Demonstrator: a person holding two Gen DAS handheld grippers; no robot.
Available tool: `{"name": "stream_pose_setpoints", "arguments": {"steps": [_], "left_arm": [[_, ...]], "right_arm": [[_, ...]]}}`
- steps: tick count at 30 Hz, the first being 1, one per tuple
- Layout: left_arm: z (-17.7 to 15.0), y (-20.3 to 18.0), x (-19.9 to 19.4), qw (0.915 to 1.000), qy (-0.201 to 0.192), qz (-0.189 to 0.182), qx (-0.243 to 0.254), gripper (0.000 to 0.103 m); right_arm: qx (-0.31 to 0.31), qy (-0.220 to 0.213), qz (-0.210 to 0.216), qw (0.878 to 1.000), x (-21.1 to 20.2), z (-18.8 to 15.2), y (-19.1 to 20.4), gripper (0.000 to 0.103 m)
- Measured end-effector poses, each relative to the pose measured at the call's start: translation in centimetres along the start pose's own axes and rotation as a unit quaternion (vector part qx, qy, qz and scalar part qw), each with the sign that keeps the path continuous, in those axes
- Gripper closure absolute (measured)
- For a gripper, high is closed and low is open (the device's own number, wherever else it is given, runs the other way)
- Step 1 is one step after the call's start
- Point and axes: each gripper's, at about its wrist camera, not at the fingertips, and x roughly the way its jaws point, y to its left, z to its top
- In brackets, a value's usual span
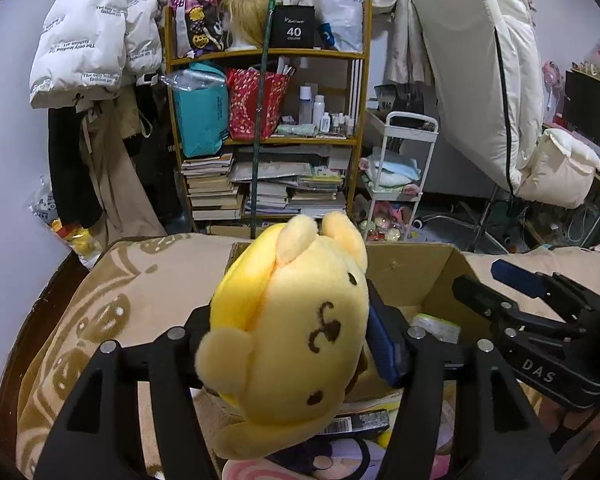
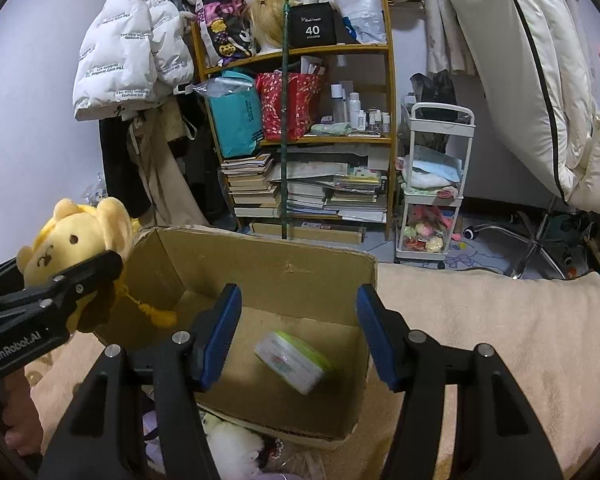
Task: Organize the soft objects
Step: 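Carry the tissue pack and yellow bear into the box and release both, then withdraw both open tools back toward the remaining toys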
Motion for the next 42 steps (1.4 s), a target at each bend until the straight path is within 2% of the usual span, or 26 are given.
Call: {"name": "stream_pose_setpoints", "arguments": {"steps": [4,6,10,17,19,20,27,32,42], "left_arm": [[-0.3,0.0,0.4,0.9999,0.015,0.005,0.002,0.038],[-0.4,-0.2,0.3,0.9998,0.015,0.011,0.008,0.029],[-0.3,-0.6,-0.6,0.9994,0.007,0.024,0.023,0.021],[-0.7,0.1,-2.7,0.9996,0.013,0.023,0.012,0.018],[-0.9,0.4,-3.5,0.9995,0.014,0.029,0.006,0.013],[-0.9,0.6,-3.8,0.9994,0.015,0.03,0.002,0.007],[-1.5,1.2,-6.3,0.9991,0.019,0.038,0.002,0.006],[-2.3,1.4,-8.1,0.9987,0.018,0.047,0.009,0.004],[-4.7,2.2,-9.2,0.9955,0.06,0.073,-0.004,0.004]], "right_arm": [[0.0,0.003,0.004,1.0,-0.1,0.0,0.0,0.04],[0.001,0.003,0.004,1.0,-0.3,0.0,0.0,0.04],[0.004,0.005,0.002,1.0,-0.9,0.0,0.0,0.038],[0.025,0.0,0.013,1.0,-2.3,-0.2,-0.6,0.021],[0.028,-0.005,0.013,1.0,-2.9,-0.4,-0.6,0.015],[0.028,-0.007,0.014,0.999,-3.2,-0.4,-0.6,0.013],[0.031,-0.016,0.013,0.999,-5.8,-1.1,-0.4,0.003],[0.02,-0.019,0.011,1.0,-7.6,-1.6,-0.1,0.002],[0.012,-0.012,0.004,1.0,-10.3,-3.7,0.3,0.002]]}}
